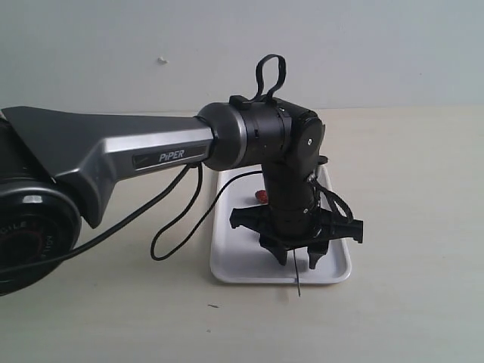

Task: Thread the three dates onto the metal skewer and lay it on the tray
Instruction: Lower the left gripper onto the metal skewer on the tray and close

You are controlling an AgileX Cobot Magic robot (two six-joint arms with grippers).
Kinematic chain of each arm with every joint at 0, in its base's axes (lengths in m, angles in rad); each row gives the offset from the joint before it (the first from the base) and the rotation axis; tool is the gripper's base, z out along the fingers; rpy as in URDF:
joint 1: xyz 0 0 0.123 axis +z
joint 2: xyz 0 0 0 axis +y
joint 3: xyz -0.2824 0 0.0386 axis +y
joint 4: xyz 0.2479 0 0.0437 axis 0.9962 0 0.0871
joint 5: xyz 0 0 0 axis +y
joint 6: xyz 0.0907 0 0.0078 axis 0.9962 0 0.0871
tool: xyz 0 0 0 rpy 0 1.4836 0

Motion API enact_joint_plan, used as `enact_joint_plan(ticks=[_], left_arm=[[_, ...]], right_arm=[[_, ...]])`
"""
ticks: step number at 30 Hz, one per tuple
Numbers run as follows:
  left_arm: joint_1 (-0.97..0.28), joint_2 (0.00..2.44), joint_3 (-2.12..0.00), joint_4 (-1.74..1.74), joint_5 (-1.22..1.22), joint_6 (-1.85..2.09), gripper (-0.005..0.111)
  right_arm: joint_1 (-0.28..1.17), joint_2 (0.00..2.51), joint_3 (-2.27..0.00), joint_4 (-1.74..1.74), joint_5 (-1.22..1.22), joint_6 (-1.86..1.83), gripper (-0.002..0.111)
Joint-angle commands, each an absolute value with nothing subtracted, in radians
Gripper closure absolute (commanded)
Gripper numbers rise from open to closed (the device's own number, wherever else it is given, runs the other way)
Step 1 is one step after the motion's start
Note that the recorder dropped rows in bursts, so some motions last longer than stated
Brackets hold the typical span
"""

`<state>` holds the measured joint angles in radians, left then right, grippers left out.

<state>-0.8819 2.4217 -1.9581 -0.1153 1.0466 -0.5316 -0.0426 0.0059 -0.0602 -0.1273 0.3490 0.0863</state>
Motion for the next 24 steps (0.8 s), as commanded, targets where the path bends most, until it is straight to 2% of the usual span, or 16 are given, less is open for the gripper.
enact_joint_plan(ticks=[1, 3, 9, 13, 24], left_arm=[[-0.886, 2.436, -1.957, -0.108, 1.048, -0.538, 0.063], [-0.886, 2.436, -1.957, -0.11, 1.052, -0.538, 0.066], [-0.886, 2.436, -1.957, -0.11, 1.067, -0.538, 0.088], [-0.886, 2.436, -1.957, -0.11, 1.063, -0.538, 0.098], [-0.882, 2.436, -1.957, -0.104, 1.061, -0.565, 0.1]], right_arm=[[-0.048, 0.0, -0.054, -0.132, 0.335, 0.083, 0.108], [-0.048, 0.0, -0.054, -0.132, 0.337, 0.083, 0.108], [-0.048, 0.0, -0.054, -0.132, 0.337, 0.083, 0.108], [-0.048, 0.0, -0.054, -0.132, 0.337, 0.083, 0.108], [-0.048, 0.0, -0.054, -0.132, 0.337, 0.083, 0.108]])
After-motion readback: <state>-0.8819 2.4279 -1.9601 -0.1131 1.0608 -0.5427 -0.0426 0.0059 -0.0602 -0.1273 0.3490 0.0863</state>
